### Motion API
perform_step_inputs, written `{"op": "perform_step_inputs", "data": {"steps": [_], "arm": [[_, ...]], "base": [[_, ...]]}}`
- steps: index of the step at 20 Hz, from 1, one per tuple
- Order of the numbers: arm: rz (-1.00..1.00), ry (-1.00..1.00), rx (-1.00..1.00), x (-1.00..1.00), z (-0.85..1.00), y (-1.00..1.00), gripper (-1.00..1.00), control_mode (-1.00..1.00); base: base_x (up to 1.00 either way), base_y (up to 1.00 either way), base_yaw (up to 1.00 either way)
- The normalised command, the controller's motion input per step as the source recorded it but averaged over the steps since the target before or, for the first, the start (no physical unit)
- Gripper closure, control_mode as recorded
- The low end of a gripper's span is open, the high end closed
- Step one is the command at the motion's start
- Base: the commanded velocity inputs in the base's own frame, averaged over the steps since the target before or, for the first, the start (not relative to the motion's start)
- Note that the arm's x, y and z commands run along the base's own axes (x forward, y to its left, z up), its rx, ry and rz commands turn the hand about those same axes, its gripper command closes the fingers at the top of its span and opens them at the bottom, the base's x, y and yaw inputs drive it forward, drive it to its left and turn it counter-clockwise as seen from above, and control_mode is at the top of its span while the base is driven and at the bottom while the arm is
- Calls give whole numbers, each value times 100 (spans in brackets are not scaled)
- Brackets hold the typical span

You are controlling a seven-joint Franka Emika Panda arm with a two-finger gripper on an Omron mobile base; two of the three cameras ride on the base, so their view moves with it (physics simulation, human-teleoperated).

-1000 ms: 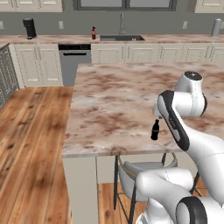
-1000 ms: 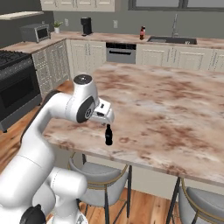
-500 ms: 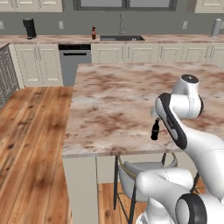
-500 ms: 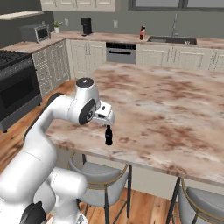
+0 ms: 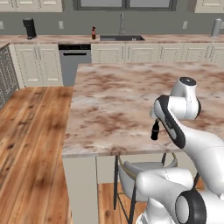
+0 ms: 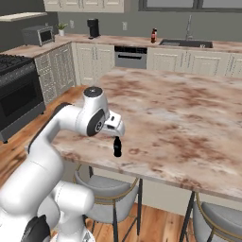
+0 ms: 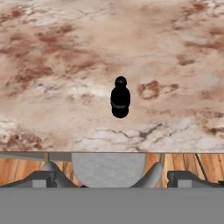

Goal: Place the large bottle from the dining counter next to the other large bottle outside the sink, and place the small bottle from the dining counter next to the other small bottle inside the sink.

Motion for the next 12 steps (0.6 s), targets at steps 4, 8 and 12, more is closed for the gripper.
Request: {"op": "perform_step_inputs", "data": {"steps": [4, 8, 12], "arm": [[0, 0, 0, 10, -7, -2, -100, -100], [0, 0, 0, 14, -8, -3, -100, -100], [0, 0, 0, 19, -9, -4, -100, -100]], "base": [[0, 0, 0], [0, 0, 0], [0, 0, 0]]}}
